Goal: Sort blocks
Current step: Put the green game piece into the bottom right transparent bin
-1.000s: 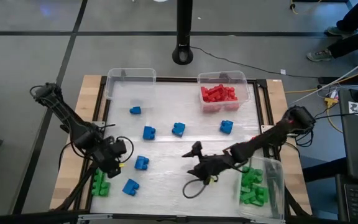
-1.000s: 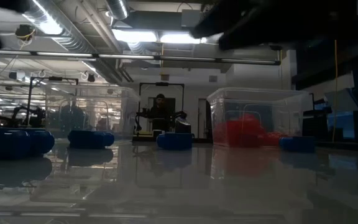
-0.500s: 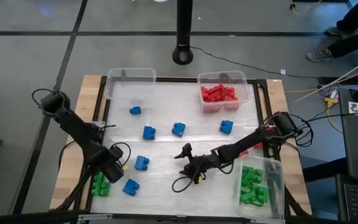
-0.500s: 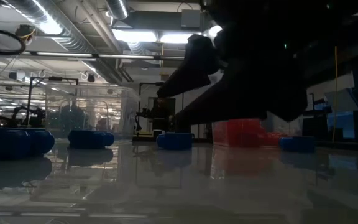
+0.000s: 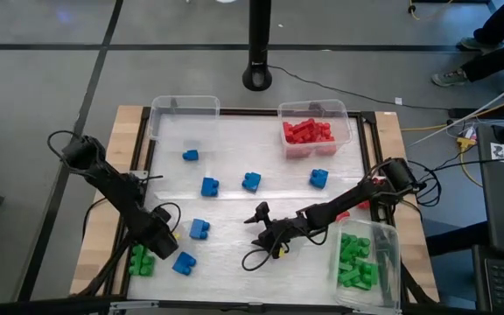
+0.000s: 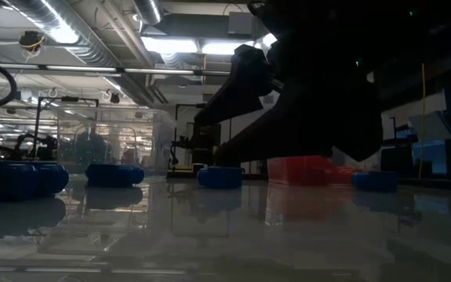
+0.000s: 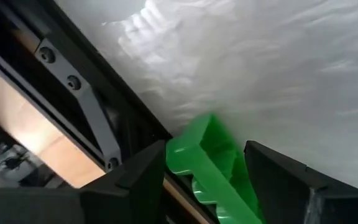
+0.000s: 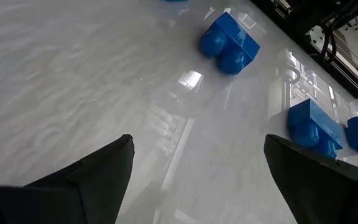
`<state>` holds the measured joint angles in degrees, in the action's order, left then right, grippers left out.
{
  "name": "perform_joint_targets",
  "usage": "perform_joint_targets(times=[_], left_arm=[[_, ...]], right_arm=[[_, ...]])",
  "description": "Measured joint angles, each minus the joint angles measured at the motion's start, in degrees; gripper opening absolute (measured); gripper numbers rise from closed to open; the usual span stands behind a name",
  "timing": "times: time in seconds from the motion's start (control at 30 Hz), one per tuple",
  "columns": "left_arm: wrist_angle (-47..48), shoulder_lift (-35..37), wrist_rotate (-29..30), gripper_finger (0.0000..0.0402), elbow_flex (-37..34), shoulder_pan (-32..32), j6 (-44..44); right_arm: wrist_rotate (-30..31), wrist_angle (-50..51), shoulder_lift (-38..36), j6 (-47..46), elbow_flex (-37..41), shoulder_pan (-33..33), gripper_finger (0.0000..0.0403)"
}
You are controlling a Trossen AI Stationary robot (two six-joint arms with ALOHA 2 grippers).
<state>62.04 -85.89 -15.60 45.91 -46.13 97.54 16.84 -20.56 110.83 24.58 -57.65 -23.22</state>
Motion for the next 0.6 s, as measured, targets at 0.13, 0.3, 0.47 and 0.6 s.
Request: perform_joint_targets(times=[0.13,0.3,0.47,0.6], left_arm=[[0.5,-1.4,-1.0,0.021,0.0,0.0,-1.6],[0.6,-3.5,-1.4,0.021,0.0,0.0,-5.2],[0.6,-5.8,-2.5,0.0202,0.0,0.0,-10.5],[0.5,-7.4,-2.9,0.0167,0.0,0.0,-14.2]], right_arm=[[0.0,-0.5,0.0,0.0,0.0,0.0,0.0358],[0.0,-0.8,0.0,0.0,0.0,0.0,0.0358],[0.0,-0.8,0.0,0.0,0.0,0.0,0.0358],[0.0,-0.9,0.0,0.0,0.0,0.0,0.0358]])
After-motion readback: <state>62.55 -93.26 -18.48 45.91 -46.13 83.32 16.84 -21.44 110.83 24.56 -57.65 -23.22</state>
